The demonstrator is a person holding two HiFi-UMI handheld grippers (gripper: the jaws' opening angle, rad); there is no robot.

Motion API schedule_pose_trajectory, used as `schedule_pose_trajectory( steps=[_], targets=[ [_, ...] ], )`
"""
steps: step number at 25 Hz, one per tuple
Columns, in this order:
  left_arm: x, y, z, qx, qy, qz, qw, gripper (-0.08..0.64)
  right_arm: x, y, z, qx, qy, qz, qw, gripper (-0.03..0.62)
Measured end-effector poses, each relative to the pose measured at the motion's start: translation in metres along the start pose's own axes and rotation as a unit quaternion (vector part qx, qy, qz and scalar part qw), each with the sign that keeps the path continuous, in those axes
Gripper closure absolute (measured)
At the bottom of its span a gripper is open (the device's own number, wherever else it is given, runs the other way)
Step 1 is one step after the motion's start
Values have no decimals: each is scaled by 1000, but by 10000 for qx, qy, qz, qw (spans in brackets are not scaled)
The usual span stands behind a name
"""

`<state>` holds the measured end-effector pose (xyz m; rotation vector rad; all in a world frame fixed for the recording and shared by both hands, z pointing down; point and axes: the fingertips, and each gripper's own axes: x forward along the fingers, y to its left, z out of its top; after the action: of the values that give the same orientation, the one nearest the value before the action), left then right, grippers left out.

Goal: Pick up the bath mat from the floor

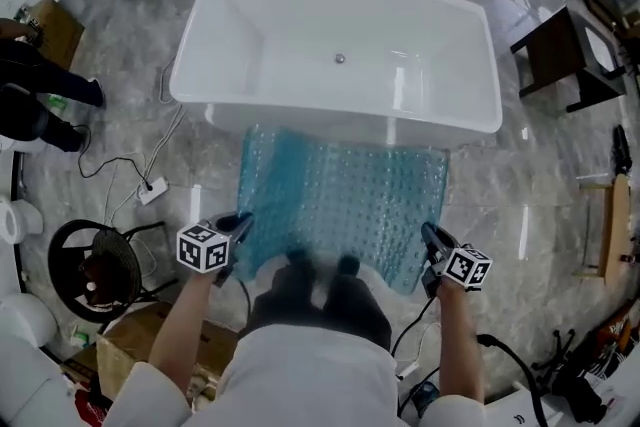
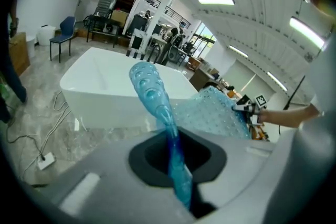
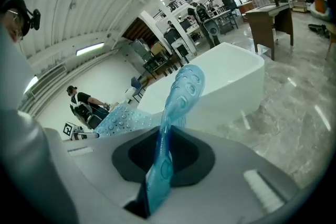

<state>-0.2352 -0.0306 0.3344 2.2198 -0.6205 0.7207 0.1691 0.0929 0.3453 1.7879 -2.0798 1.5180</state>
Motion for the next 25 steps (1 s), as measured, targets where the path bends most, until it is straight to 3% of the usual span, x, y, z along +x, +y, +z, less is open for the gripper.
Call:
schedule_pose_trajectory(
  steps=[9, 14, 18, 22, 25],
  targets=[
    [-39, -118, -35, -876, -632, -171, 9940, 545, -104, 23, -10, 206, -114, 729, 9971, 548],
    [-51, -182, -61, -1362, -1129, -381, 9835, 545, -153, 21, -29, 10, -9, 934, 9956, 546],
    [-56, -215, -79, -1415, -1459, -549, 9776, 545, -185, 13, -33, 44, -97, 1187, 9929, 545],
    [-65, -228, -91, -1428, -1507, -510, 9769, 545, -209, 10, -37, 130, -251, 1349, 9904, 545],
    [-83, -236, -89, -1221, -1606, -553, 9779, 545, -226, 18, -39, 161, -387, 1367, 9897, 545]
  ],
)
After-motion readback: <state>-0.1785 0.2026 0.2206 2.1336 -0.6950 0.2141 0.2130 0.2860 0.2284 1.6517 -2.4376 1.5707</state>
